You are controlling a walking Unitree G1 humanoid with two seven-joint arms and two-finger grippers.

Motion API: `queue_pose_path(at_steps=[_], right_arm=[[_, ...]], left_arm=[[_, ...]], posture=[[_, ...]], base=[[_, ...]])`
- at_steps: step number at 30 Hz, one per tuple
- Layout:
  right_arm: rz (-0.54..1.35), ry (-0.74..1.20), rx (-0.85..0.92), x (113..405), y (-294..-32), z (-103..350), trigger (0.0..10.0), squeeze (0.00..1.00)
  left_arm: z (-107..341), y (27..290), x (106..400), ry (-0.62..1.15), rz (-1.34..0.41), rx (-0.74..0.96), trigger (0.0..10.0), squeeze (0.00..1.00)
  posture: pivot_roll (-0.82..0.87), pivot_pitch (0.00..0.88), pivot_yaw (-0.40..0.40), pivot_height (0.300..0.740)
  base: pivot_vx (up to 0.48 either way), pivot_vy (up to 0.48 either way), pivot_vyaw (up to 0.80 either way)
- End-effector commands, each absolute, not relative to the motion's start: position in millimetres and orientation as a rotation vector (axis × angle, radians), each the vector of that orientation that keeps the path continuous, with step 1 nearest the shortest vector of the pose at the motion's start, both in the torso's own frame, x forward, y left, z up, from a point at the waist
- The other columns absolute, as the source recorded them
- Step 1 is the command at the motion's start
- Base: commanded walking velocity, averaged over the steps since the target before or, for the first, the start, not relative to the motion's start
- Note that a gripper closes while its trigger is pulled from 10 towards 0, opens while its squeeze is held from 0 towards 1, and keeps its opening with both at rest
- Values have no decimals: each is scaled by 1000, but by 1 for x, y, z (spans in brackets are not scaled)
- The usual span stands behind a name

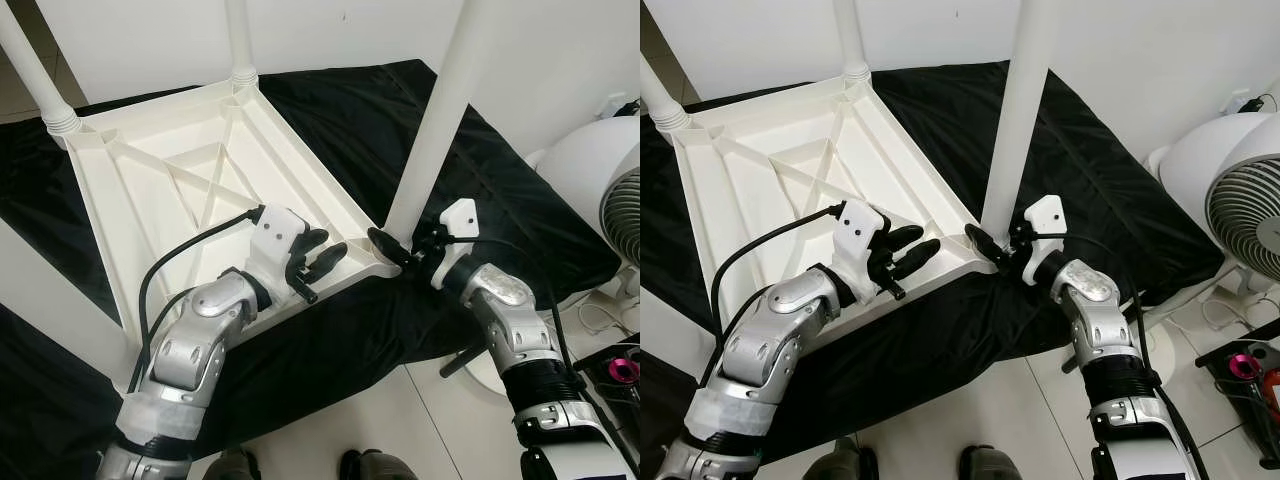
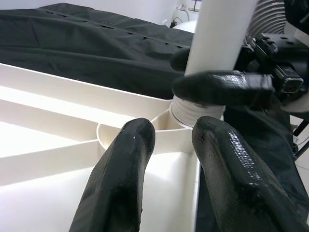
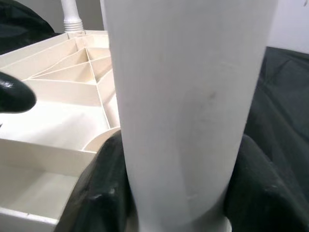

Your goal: Building children table

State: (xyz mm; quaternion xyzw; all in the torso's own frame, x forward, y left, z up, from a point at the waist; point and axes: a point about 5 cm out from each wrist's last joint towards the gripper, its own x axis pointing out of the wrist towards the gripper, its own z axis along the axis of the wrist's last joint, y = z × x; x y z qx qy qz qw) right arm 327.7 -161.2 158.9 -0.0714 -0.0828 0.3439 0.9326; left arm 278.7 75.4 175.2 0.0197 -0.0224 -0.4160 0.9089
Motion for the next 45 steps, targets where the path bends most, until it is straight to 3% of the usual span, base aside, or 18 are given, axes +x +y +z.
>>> queue_pose_path(at_steps=[1,7,8,13,21,26,29,32,37,38,45], right_arm=[[695,-154,-167,327,-162,155,0,0],[676,-152,-179,325,-163,154,0,0],[653,-144,-178,324,-164,152,10000,0],[550,-134,-141,323,-163,149,10000,0],[186,-101,12,319,-147,144,10000,0],[136,-89,31,319,-145,143,10000,0],[29,-57,98,316,-124,137,10000,0],[63,-64,126,312,-102,140,10000,0],[93,-77,139,310,-98,144,10000,0],[103,-93,172,310,-100,147,10000,1000],[160,-150,169,307,-114,157,10000,1000]], left_arm=[[174,77,277,-34,-809,53,10000,0],[174,76,274,-29,-796,51,10000,0],[175,77,274,-32,-790,50,10000,0],[176,77,275,-37,-777,47,10000,0],[176,78,274,-39,-764,30,10000,0],[176,79,274,-40,-764,17,10000,0],[178,80,276,-47,-747,10,10000,0],[180,82,278,-55,-732,9,10000,0],[181,82,278,-59,-727,8,10000,0],[181,82,278,-60,-724,9,10000,0],[182,83,277,-67,-719,11,10000,0]], posture=[[-82,98,1,740],[-80,95,-2,740],[-77,93,-5,740],[-75,91,-9,740],[-86,83,-13,740],[-86,83,-13,740],[-88,76,-17,740],[-85,66,-19,740],[-83,64,-21,740],[-81,58,-22,740],[-79,47,-21,740]], base=[[0,0,0],[0,0,0],[0,0,0],[0,0,0],[0,0,0],[0,0,0],[0,0,0],[0,0,0],[0,0,0],[0,0,0],[0,0,0]])
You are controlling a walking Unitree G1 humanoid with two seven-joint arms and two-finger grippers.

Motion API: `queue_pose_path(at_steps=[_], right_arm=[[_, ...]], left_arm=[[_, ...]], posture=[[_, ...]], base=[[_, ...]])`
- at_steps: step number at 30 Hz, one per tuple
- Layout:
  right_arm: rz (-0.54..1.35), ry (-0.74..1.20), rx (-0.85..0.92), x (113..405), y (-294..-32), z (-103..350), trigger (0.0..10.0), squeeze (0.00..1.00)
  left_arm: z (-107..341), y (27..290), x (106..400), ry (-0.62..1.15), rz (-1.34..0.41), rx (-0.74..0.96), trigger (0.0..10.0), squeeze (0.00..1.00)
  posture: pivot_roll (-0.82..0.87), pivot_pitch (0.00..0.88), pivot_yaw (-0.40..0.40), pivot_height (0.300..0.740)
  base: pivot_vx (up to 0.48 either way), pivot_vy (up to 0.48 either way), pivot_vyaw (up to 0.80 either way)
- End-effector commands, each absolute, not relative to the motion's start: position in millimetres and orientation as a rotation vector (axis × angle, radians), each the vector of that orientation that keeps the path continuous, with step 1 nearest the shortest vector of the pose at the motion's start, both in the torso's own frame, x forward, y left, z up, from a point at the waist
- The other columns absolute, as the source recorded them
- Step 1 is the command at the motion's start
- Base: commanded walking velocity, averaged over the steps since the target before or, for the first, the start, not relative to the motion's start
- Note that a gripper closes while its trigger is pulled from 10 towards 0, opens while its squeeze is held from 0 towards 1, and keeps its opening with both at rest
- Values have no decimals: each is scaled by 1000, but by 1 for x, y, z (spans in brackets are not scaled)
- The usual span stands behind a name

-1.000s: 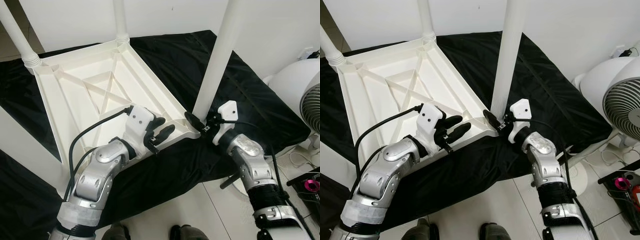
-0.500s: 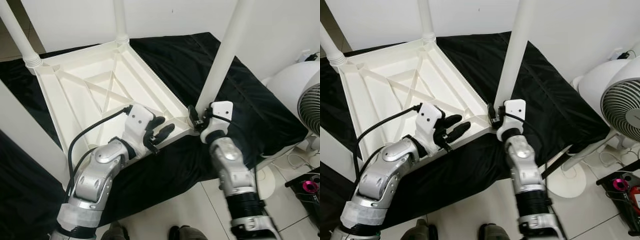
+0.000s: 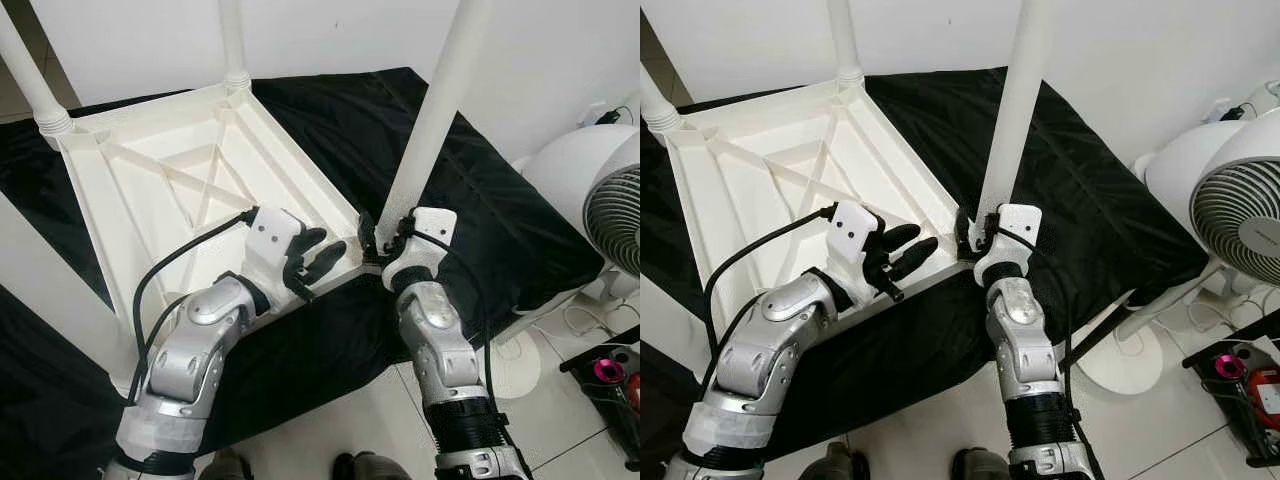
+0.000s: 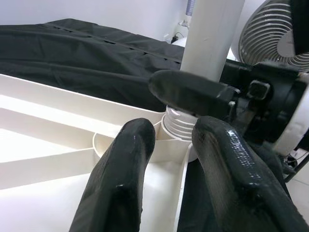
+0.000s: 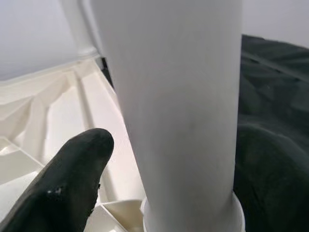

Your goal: Building children table

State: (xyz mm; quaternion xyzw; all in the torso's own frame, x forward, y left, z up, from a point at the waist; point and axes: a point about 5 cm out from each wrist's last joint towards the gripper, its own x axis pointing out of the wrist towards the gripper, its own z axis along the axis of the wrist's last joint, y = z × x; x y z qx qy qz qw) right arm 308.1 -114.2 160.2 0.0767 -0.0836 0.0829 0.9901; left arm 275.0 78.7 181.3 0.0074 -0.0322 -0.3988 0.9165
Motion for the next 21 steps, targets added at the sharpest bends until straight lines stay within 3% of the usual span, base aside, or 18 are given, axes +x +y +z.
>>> queue_pose_path(at_steps=[1,7,12,21], right_arm=[[195,-156,144,306,-119,156,10000,0],[299,-156,73,304,-139,153,10000,0],[474,-149,3,307,-158,154,10000,0],[588,-133,-80,317,-167,154,10000,0]], left_arm=[[182,83,277,-69,-720,14,10000,0],[181,83,276,-68,-739,33,10000,0],[174,81,265,-58,-852,60,10000,0],[164,76,257,-24,-923,140,10000,0]], posture=[[-78,42,-21,740],[-78,33,-22,740],[-80,25,-20,740],[-78,18,-19,740]], base=[[0,0,0],[0,0,0],[0,0,0],[0,0,0]])
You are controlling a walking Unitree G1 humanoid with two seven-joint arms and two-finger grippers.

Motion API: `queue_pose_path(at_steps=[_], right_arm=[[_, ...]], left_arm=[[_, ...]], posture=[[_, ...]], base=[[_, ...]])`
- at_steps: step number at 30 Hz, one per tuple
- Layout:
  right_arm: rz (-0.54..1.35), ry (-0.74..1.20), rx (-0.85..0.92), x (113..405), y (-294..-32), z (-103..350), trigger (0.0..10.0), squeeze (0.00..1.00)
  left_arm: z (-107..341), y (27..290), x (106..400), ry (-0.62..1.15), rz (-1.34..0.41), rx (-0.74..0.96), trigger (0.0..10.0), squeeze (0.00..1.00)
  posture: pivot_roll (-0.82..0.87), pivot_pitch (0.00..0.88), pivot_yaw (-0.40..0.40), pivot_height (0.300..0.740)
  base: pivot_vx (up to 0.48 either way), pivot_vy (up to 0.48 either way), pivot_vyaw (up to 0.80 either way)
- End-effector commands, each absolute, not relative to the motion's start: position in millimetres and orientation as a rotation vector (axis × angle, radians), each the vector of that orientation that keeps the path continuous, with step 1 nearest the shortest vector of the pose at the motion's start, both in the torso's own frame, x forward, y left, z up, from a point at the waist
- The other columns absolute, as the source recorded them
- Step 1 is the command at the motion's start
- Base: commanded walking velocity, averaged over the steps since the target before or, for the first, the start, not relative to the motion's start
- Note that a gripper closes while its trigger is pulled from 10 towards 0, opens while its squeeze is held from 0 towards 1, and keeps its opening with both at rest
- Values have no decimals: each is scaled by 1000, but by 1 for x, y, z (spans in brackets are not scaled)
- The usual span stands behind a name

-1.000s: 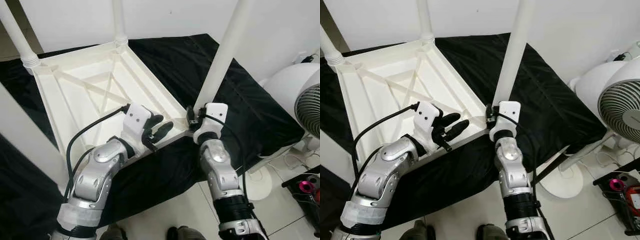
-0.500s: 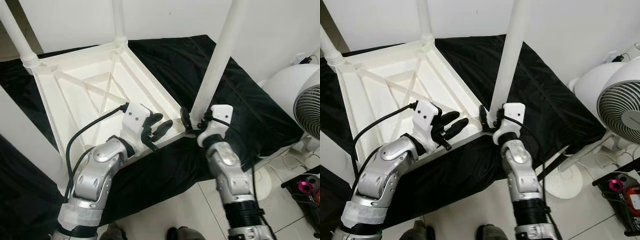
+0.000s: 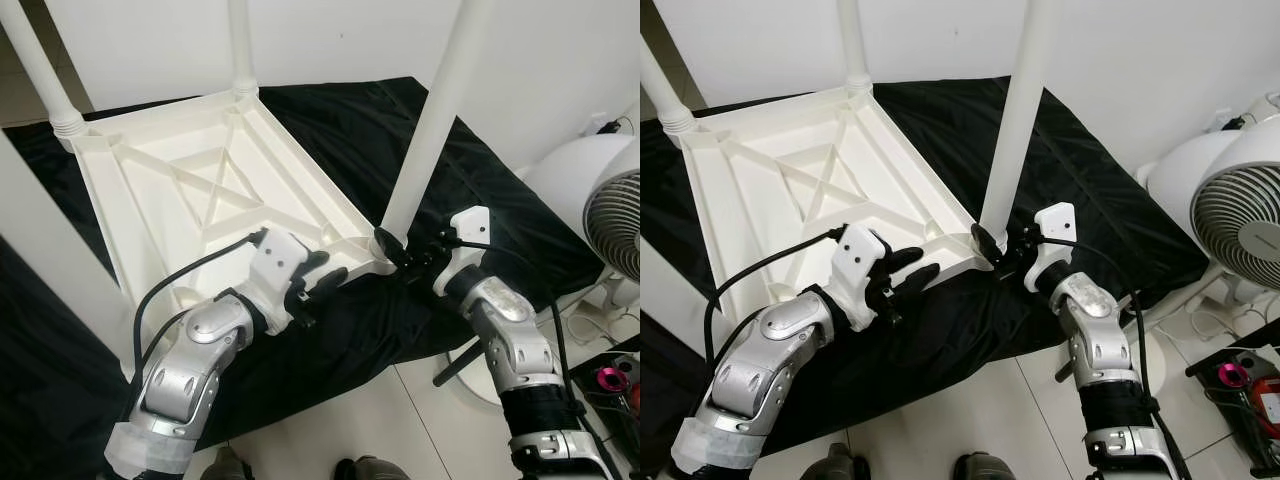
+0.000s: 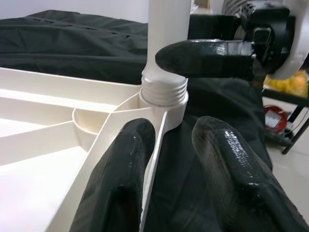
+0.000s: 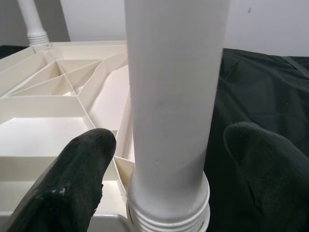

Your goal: Building children table

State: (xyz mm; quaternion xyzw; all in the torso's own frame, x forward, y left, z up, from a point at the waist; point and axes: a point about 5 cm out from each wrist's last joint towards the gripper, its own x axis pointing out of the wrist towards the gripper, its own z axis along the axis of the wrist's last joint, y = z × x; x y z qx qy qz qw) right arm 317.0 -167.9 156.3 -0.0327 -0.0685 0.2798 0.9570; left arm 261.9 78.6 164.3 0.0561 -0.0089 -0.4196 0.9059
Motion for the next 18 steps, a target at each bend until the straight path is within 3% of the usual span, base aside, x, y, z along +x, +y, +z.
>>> queue_pose_path(at_steps=[1,3,4,7,8,11,12,15,16,17,18], right_arm=[[588,-133,-80,317,-167,154,10000,0],[605,-130,-88,320,-167,155,10000,0],[625,-123,-102,326,-167,155,8196,0],[639,-116,-121,331,-167,155,9020,0],[652,-113,-133,334,-167,156,7882,0],[658,-104,-138,339,-168,155,7765,0],[663,-92,-141,342,-169,154,6000,0],[663,-92,-141,342,-169,154,6000,0],[667,-80,-143,345,-170,153,4392,0],[667,-80,-143,345,-170,153,4392,0],[678,-65,-146,347,-171,150,2275,0]], left_arm=[[164,76,257,-24,-923,140,10000,0],[163,76,256,-21,-931,139,10000,0],[164,74,255,-22,-939,136,10000,0],[164,72,255,-24,-944,135,10000,0],[165,71,255,-27,-947,134,10000,0],[165,70,255,-30,-948,133,10000,0],[166,69,255,-33,-947,132,10000,0],[166,69,255,-33,-947,132,10000,0],[167,69,254,-36,-946,130,10000,0],[167,69,254,-36,-946,130,10000,0],[168,68,254,-39,-945,130,10000,0]], posture=[[-78,18,-19,740],[-80,17,-17,740],[-80,17,-18,740],[-79,16,-19,740],[-79,16,-19,740],[-78,19,-19,740],[-74,23,-21,740],[-74,23,-21,740],[-72,26,-21,740],[-72,26,-21,740],[-70,30,-22,740]], base=[[0,0,0],[0,0,0],[0,0,0],[0,0,0],[0,0,0],[0,0,0],[0,0,0],[0,0,0],[0,0,0],[0,0,0],[0,0,0]])
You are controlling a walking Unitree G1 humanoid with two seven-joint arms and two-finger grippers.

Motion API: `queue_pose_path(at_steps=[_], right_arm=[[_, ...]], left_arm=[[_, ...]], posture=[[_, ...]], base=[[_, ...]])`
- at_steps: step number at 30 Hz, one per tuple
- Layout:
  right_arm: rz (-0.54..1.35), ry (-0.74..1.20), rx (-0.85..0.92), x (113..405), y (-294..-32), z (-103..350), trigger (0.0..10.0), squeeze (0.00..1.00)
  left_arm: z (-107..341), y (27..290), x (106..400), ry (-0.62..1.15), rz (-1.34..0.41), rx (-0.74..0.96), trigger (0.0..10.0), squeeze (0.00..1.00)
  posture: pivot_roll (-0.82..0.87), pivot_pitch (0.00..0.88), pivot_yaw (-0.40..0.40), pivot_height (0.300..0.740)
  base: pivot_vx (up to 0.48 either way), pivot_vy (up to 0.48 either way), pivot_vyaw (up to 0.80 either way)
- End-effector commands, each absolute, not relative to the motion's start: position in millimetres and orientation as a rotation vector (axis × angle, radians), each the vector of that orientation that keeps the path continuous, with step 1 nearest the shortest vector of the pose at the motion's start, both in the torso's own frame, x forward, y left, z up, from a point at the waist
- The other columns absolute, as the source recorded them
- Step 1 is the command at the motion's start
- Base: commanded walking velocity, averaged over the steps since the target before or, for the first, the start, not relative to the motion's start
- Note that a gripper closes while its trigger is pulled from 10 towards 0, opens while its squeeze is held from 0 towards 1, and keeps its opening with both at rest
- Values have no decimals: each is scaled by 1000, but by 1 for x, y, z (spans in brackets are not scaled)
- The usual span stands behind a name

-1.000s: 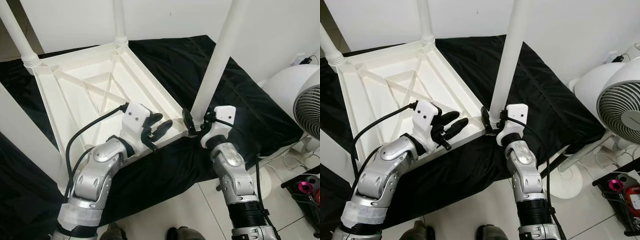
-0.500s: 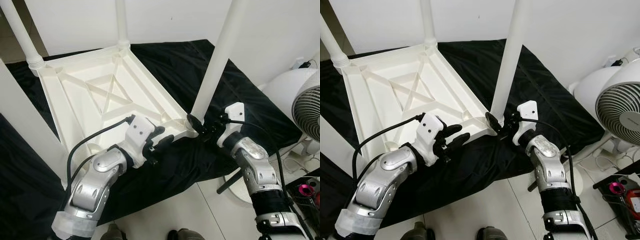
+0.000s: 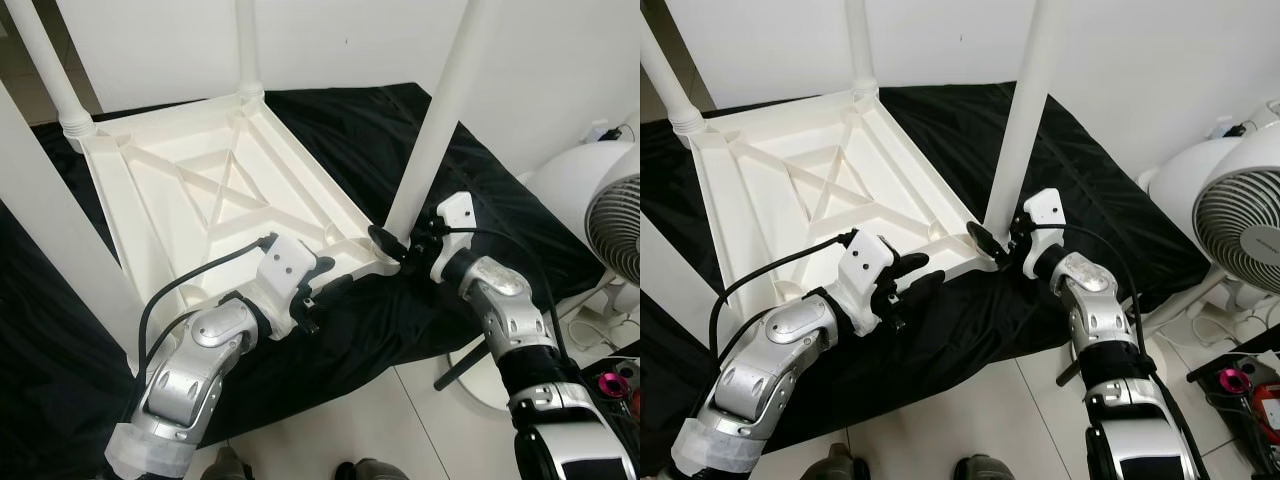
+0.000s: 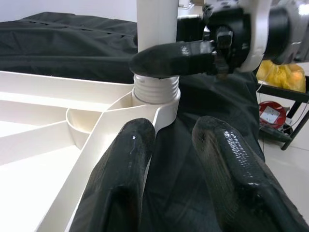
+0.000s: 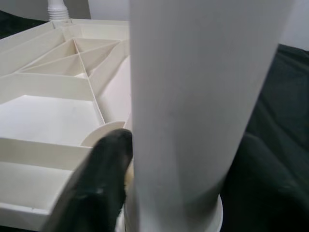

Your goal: Building children table

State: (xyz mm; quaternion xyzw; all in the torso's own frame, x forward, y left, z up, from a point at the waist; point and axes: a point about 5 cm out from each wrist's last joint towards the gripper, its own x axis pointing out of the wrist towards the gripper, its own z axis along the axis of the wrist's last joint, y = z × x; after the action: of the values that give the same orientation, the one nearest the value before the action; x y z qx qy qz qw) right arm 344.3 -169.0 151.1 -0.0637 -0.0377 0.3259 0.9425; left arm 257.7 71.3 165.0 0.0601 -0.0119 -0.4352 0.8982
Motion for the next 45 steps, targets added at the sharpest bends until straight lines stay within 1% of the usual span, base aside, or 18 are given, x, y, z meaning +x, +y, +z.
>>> queue_pose_path(at_steps=[1,2,3,10,11,16,18,20,24,27,29,30,31,33,36,40,41,45], right_arm=[[678,-65,-146,347,-171,150,2275,0],[681,-55,-152,347,-171,147,510,0],[681,-42,-158,347,-172,144,0,0],[688,-20,-163,343,-173,134,0,0],[672,-20,-173,342,-173,132,10000,0],[654,-22,-184,342,-173,130,10000,0],[599,-20,-174,341,-169,129,10000,0],[460,-32,-152,332,-153,128,10000,0],[390,-25,-115,329,-146,128,10000,0],[179,0,-17,319,-131,124,10000,0],[142,2,0,317,-128,124,10000,0],[87,-1,50,311,-113,124,10000,0],[87,-1,50,311,-113,124,10000,0],[95,-4,93,308,-99,125,10000,0],[96,-1,97,306,-95,126,10000,0],[187,-48,107,300,-88,138,10000,0],[202,-54,109,299,-91,140,10000,1000],[206,-73,92,297,-100,145,10000,1000]], left_arm=[[168,68,254,-39,-945,130,10000,0],[168,68,254,-41,-944,129,10000,0],[169,68,253,-43,-943,129,10000,0],[172,67,255,-49,-938,125,10000,0],[172,67,256,-50,-936,126,10000,0],[172,67,257,-49,-935,127,10000,0],[172,67,258,-52,-922,133,10000,0],[168,73,264,-25,-870,171,10000,0],[166,76,264,-14,-862,174,10000,0],[165,80,265,-6,-855,181,10000,0],[165,81,265,-5,-854,181,10000,0],[165,82,267,-3,-851,182,10000,0],[165,82,267,-3,-851,182,10000,0],[166,82,268,-4,-849,182,10000,0],[167,82,268,-5,-849,183,10000,0],[167,81,269,-7,-851,179,10000,0],[167,80,268,-7,-852,176,10000,0],[168,79,268,-10,-852,170,10000,0]], posture=[[-70,30,-22,740],[-69,31,-22,740],[-69,40,-21,740],[-75,49,-18,740],[-79,54,-19,740],[-79,54,-19,740],[-81,69,-23,740],[-93,83,-11,740],[-94,86,-8,740],[-100,96,0,740],[-100,96,0,740],[-107,101,7,740],[-107,101,7,740],[-108,102,9,740],[-108,102,9,740],[-113,105,11,740],[-110,106,10,740],[-108,107,9,740]], base=[[0,0,0],[0,0,0],[0,0,0],[0,0,0],[0,0,0],[0,0,0],[0,0,0],[0,0,0],[0,0,0],[0,0,0],[0,0,0],[0,0,0],[0,0,0],[0,0,0],[0,0,0],[0,0,0],[0,0,0],[0,0,0]])
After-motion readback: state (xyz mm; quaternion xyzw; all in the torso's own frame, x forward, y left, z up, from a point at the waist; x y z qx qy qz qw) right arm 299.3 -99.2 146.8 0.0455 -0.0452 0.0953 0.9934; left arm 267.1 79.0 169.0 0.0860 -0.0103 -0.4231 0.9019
